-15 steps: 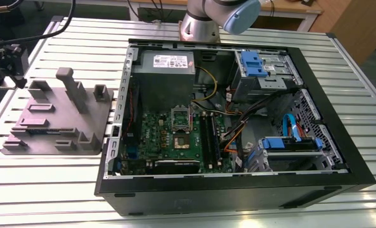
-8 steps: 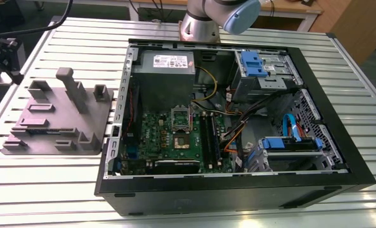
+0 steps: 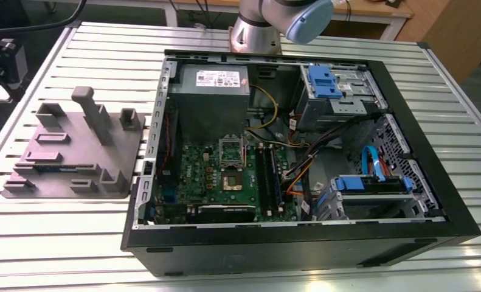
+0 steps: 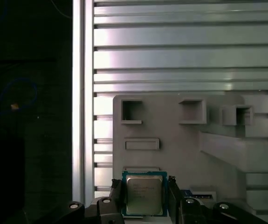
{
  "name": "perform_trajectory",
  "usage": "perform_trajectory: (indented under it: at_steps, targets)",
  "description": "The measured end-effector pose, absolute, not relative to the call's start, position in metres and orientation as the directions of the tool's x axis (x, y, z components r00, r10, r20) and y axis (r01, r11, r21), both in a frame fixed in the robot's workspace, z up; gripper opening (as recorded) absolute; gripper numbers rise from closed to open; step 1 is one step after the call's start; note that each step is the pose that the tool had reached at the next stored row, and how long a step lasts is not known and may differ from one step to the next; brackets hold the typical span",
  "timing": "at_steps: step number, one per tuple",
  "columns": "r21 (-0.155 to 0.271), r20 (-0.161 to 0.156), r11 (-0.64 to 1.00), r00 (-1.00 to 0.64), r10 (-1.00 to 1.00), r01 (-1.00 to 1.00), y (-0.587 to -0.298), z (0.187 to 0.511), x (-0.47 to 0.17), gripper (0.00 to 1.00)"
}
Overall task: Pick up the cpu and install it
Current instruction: 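Pick up the cpu and move it towards the insertion slot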
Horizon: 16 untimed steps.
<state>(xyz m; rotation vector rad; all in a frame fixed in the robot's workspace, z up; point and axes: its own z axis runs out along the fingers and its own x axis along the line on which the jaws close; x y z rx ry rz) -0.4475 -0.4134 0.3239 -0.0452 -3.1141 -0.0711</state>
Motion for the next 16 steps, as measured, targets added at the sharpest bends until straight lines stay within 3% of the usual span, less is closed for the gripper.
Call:
perform_trajectory:
  at_steps: [16]
  targets:
    - [0.045, 0.027, 0.999, -0.999, 0.028, 0.03, -0.413, 0.351, -0.447, 0.47]
